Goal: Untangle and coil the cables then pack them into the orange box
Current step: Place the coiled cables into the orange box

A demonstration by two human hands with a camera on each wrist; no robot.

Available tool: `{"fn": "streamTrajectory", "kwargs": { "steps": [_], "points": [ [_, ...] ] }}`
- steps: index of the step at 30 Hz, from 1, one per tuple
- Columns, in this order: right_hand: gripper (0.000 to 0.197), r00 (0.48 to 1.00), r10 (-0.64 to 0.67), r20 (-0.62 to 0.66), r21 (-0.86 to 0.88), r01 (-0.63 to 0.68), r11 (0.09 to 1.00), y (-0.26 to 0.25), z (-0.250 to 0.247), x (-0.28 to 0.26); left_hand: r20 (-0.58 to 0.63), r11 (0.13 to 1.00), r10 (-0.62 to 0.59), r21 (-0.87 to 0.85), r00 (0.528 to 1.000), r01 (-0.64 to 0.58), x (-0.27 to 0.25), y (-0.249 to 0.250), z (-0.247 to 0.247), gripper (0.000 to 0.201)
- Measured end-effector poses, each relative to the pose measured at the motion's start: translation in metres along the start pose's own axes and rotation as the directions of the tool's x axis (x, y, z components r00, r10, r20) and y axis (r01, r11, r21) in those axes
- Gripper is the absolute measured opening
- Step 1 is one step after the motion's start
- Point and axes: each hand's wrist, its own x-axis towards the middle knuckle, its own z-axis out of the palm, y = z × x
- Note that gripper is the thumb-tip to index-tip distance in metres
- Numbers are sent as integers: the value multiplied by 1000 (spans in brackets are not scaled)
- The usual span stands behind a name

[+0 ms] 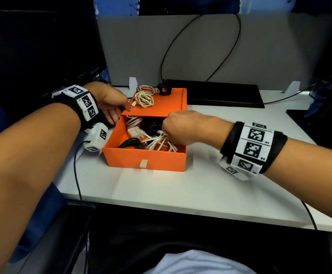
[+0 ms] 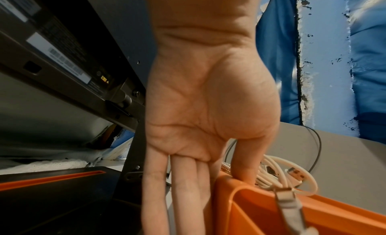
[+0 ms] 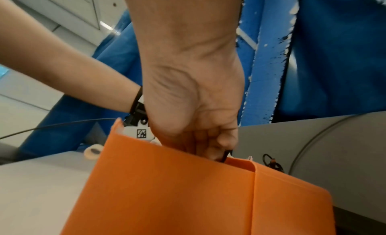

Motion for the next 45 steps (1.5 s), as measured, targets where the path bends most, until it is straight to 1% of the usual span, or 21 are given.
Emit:
{"fn": "streamTrajectory", "kwargs": {
  "steps": [3, 6, 9, 11, 13, 15, 17, 19, 20, 21, 22, 24, 26, 30, 33, 37, 40, 41, 42, 44, 45],
  "points": [
    [29, 999, 37, 8, -91, -36, 995, 3, -9, 1, -4, 1000, 1, 11, 1000, -1, -1, -1, 0, 44],
    [12, 995, 91, 31, -228, -82, 970, -6, -9, 5, -4, 1000, 8, 13, 1000, -8, -1, 0, 1, 43],
    [11, 989, 125, 79, -316, -94, 944, -18, -2, 13, 3, 1000, 12, 6, 1000, -12, -1, 0, 1, 44],
    [10, 981, 158, 113, -339, -112, 934, -20, 1, 16, 13, 1000, 17, -5, 1000, -17, -1, 0, 1, 43],
    [12, 970, 188, 156, -289, -137, 947, -18, -3, 17, 23, 999, 26, -44, 999, -25, 1, -1, 3, 41],
    [16, 974, 166, 153, -174, -139, 975, -10, -18, 17, 23, 993, 52, -104, 998, -49, 2, -1, 5, 36],
    [18, 988, 151, 25, -41, -150, 988, 0, -40, 21, 12, 983, 90, -159, 996, -87, 3, 1, 8, 30],
    [17, 974, 184, -129, 89, -174, 981, 8, -56, 35, -4, 972, 121, -204, 993, -120, 2, 0, 12, 26],
    [18, 965, 198, -173, 141, -175, 974, 10, -59, 45, -4, 967, 130, -218, 991, -128, 2, -1, 15, 26],
    [24, 960, 206, -191, 178, -172, 969, 10, -57, 58, -1, 966, 137, -223, 991, -134, 1, -3, 17, 26],
    [32, 964, 196, -181, 198, -160, 967, 10, -53, 69, 1, 965, 148, -220, 989, -144, 1, -4, 18, 26],
    [45, 982, 158, -107, 202, -134, 970, 14, -41, 88, -8, 964, 165, -213, 986, -163, -1, -3, 20, 24],
    [50, 989, 139, -46, 198, -127, 972, 21, -32, 104, -21, 959, 179, -219, 984, -179, -2, 1, 20, 22],
    [53, 978, 177, -114, 256, -143, 956, 34, -27, 115, -30, 955, 182, -234, 983, -185, -3, 5, 19, 23],
    [54, 975, 201, -92, 269, -170, 948, 42, -28, 112, -9, 969, 171, -178, 985, -170, -6, 5, 19, 25],
    [45, 972, 220, -80, 392, -172, 903, 51, -33, 99, 29, 992, 119, -44, 992, -118, -11, 10, 17, 33],
    [30, 972, 209, -111, 565, -111, 818, 53, -39, 78, 55, 995, 92, 21, 994, -93, -11, 14, 13, 36],
    [27, 972, 188, -138, 577, -76, 813, 50, -41, 71, 53, 995, 92, 31, 994, -94, -13, 14, 13, 36],
    [26, 970, 158, -182, 546, -34, 837, 45, -43, 64, 45, 994, 99, 41, 994, -100, -12, 14, 13, 34],
    [27, 959, 55, -276, 402, 63, 913, 26, -46, 49, 42, 992, 110, 57, 993, -112, -14, 15, 13, 32],
    [26, 957, -4, -289, 328, 103, 939, 15, -47, 44, 38, 990, 116, 70, 993, -119, -15, 16, 13, 32]
  ]
}}
